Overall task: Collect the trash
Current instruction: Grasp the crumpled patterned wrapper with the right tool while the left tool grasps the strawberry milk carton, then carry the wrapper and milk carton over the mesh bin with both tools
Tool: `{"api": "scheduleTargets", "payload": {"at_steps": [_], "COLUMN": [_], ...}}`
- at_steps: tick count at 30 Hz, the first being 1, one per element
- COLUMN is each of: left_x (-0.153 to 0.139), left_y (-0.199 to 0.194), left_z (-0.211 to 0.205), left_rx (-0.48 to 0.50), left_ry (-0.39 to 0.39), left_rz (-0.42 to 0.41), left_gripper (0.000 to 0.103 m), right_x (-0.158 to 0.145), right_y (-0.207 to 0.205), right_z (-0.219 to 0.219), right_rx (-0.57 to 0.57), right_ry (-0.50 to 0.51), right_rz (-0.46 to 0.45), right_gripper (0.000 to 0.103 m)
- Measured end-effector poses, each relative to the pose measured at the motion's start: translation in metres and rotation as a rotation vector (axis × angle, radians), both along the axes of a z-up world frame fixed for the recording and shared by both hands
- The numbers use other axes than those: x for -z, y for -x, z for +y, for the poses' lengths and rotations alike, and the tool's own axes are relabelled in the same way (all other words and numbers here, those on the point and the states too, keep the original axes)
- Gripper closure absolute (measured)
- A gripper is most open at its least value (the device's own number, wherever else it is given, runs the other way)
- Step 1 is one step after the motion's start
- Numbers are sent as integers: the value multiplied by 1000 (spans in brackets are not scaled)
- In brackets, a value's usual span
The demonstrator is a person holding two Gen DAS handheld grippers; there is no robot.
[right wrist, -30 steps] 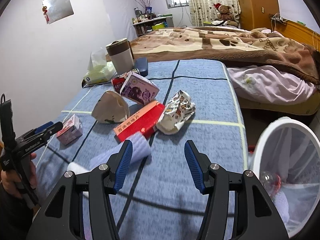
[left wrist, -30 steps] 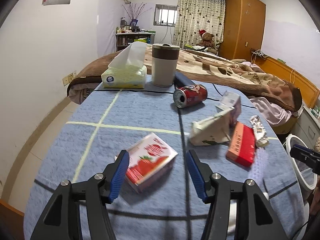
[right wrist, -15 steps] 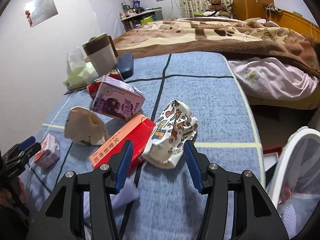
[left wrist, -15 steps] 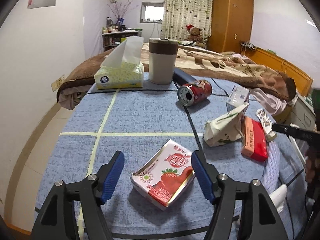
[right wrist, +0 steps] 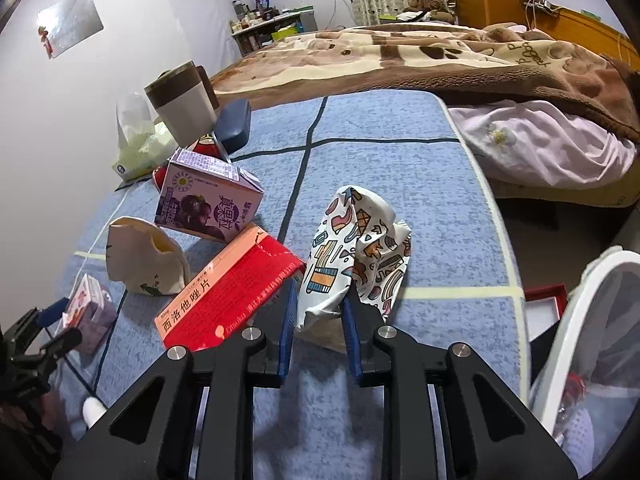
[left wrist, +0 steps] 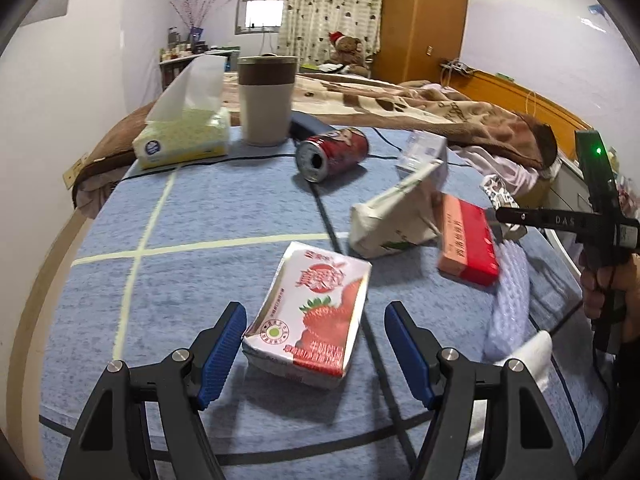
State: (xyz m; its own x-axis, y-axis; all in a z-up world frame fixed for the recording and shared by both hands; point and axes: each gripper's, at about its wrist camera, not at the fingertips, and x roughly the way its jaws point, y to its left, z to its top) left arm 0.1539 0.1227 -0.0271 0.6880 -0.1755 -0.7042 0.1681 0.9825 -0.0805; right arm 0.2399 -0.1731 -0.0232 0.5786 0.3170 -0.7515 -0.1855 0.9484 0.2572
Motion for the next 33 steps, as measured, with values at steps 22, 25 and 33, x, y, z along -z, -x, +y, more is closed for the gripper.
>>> {"api": "scheduleTargets", "payload": {"at_steps": [22, 25, 33], "left_x": [-20, -28, -46], "left_y": [31, 40, 58], "left_z": [-42, -50, -81], "left_rx": [-142, -143, -99], "left_ry": [37, 41, 58], "left_rz": [-23, -35, -63], "left_gripper": [50, 50, 50], "right_x": [-31, -35, -43], "right_y": [71, 80, 102], "right_z": [-32, -36, -48], "right_rx": [-29, -31, -23], "right_ry": [-81, -85, -95], "right_rz": [-69, -77, -105], "right_gripper": [80, 80, 80]}}
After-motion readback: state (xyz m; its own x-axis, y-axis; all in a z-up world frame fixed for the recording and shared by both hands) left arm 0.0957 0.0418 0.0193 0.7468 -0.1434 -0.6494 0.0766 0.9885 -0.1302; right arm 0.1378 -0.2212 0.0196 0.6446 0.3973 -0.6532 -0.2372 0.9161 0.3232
